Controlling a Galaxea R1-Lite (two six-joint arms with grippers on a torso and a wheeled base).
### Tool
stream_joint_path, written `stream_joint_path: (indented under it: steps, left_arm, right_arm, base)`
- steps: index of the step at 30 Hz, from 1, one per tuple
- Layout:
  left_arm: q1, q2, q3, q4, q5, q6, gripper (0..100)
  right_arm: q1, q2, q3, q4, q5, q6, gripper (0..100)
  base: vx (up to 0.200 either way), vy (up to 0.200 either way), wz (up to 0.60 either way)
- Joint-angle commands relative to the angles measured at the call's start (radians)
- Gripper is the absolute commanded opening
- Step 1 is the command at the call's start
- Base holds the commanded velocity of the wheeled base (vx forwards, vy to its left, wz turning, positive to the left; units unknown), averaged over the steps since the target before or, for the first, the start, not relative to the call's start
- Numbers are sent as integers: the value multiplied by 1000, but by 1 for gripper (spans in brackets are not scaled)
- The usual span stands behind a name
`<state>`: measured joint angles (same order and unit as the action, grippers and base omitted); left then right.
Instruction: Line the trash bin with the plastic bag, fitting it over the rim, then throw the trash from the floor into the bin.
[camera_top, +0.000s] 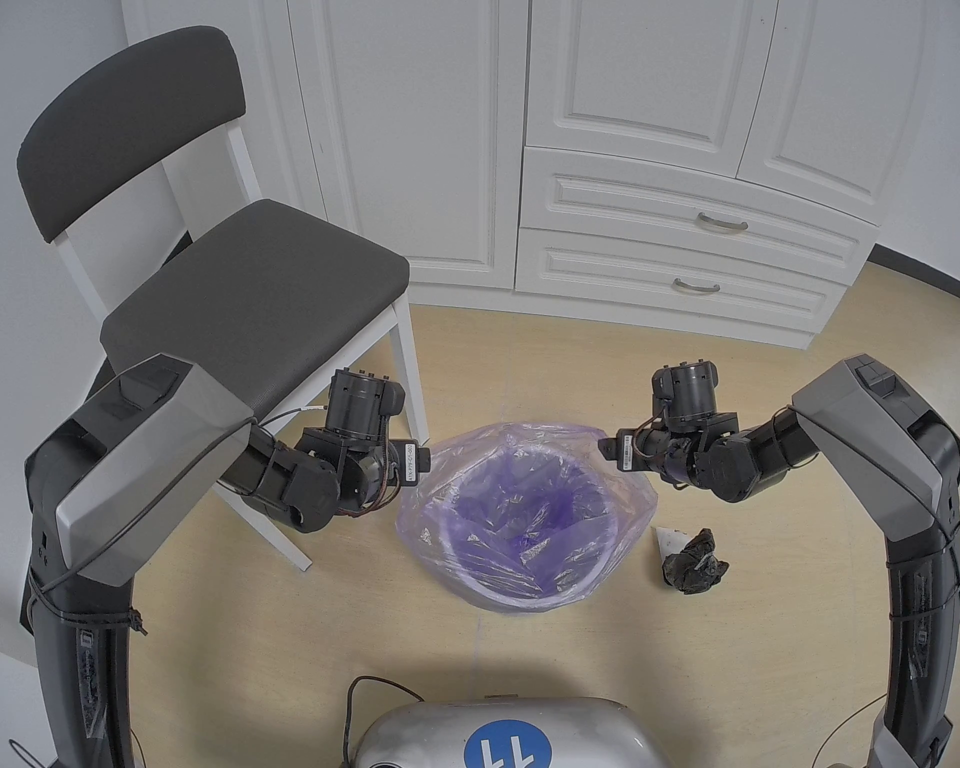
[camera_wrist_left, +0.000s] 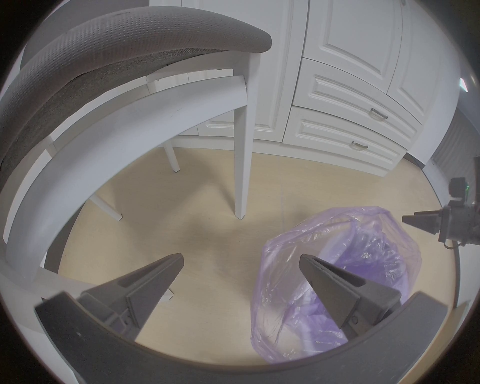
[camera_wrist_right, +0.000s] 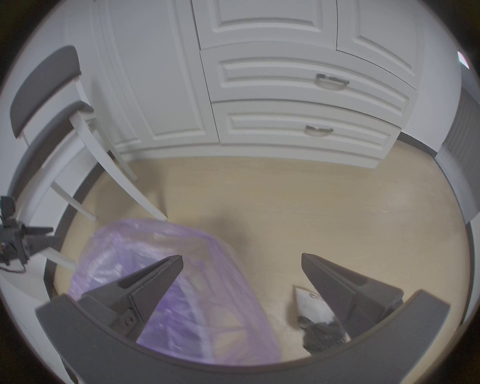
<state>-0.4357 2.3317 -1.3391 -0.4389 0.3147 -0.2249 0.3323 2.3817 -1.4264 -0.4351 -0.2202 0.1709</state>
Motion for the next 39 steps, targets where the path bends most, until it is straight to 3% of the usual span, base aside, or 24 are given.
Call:
stream_joint_path:
  steps: [1, 14, 25, 35, 39]
  left_arm:
    - [2, 18, 3, 5, -20, 18, 100]
    - [48, 222, -135, 11, -31, 16, 100]
    - [66, 327, -206, 20, -28, 15, 100]
    - [72, 344, -247, 43, -23, 9, 100]
    - [75, 264, -221, 51, -23, -17, 100]
  right_arm:
    - [-39, 13, -26, 78, 12, -21, 100]
    - [-96, 154, -160, 157, 19, -24, 100]
    - [-99, 269, -224, 161, 51, -19, 100]
    - [-108, 312, -269, 157, 51, -7, 100]
    - [-99, 243, -240, 161, 51, 12, 100]
  base:
    - [0, 0, 0]
    - [0, 0, 0]
    - [0, 0, 0]
    - [0, 0, 0]
    - [0, 0, 0]
